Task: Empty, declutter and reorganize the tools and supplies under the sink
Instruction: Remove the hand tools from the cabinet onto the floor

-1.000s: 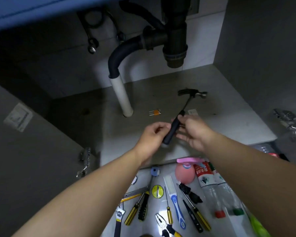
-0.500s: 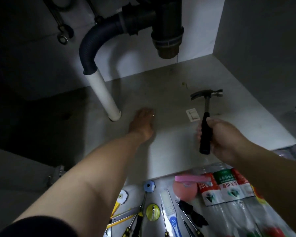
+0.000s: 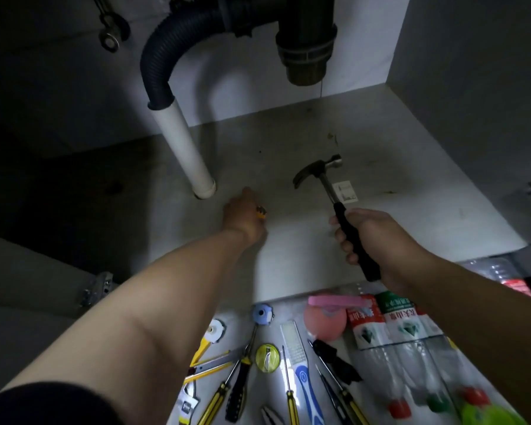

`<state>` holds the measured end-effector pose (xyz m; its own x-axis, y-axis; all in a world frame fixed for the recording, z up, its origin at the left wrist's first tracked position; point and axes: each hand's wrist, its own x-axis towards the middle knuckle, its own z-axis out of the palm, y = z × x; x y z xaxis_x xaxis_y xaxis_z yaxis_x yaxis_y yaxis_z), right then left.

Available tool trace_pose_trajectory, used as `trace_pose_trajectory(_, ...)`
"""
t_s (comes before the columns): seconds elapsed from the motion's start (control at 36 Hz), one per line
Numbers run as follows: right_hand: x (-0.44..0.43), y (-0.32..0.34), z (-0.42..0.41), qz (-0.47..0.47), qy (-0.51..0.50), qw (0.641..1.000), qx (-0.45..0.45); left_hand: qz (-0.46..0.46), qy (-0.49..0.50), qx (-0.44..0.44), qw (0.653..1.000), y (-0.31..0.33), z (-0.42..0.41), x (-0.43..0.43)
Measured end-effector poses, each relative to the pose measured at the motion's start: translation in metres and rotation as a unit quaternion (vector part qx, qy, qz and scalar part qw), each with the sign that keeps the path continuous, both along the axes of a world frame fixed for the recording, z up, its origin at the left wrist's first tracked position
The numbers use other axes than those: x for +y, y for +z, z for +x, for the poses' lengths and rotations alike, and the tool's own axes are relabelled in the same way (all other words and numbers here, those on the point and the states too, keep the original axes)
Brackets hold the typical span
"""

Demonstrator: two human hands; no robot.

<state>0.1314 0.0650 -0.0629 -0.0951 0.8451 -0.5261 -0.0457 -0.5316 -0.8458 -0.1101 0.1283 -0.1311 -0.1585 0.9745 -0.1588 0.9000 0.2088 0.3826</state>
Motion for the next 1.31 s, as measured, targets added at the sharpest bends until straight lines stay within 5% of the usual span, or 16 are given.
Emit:
trace_pose_trajectory(0.25,-0.038,0.029,-0.003,0.061,0.092,0.989,-0.097,-0.023,0.009,-0.139,0.990,0.017,-0.018,-0.094)
trace_pose_trajectory(0.39,-0.070,0.049,-0.003,0.096,0.128,0.977,-0.142,0.001,0.133,-0.372,0.919,0.036,-0.020,-0.170)
trace_pose_trajectory(0.47,-0.092,0.059,-0.004,0.127,0.160,0.958,-0.203,0.002,0.165,-0.432,0.887,0.039,-0.024,-0.215)
trace_pose_trajectory(0.69,-0.152,0.055,0.008,0.116,0.340,0.903,-0.235,-0.060,0.247,-0.478,0.841,-0.015,-0.038,-0.283)
trace_pose_trajectory(1.03,-0.247,-0.034,0.082,0.070,0.459,0.760,-0.455,-0.164,0.256,-0.468,0.830,-0.049,-0.025,-0.311)
trace_pose_trajectory(1.31,-0.301,-0.084,0.124,0.031,0.405,0.772,-0.488,-0.180,0.254,-0.494,0.812,-0.055,-0.007,-0.291)
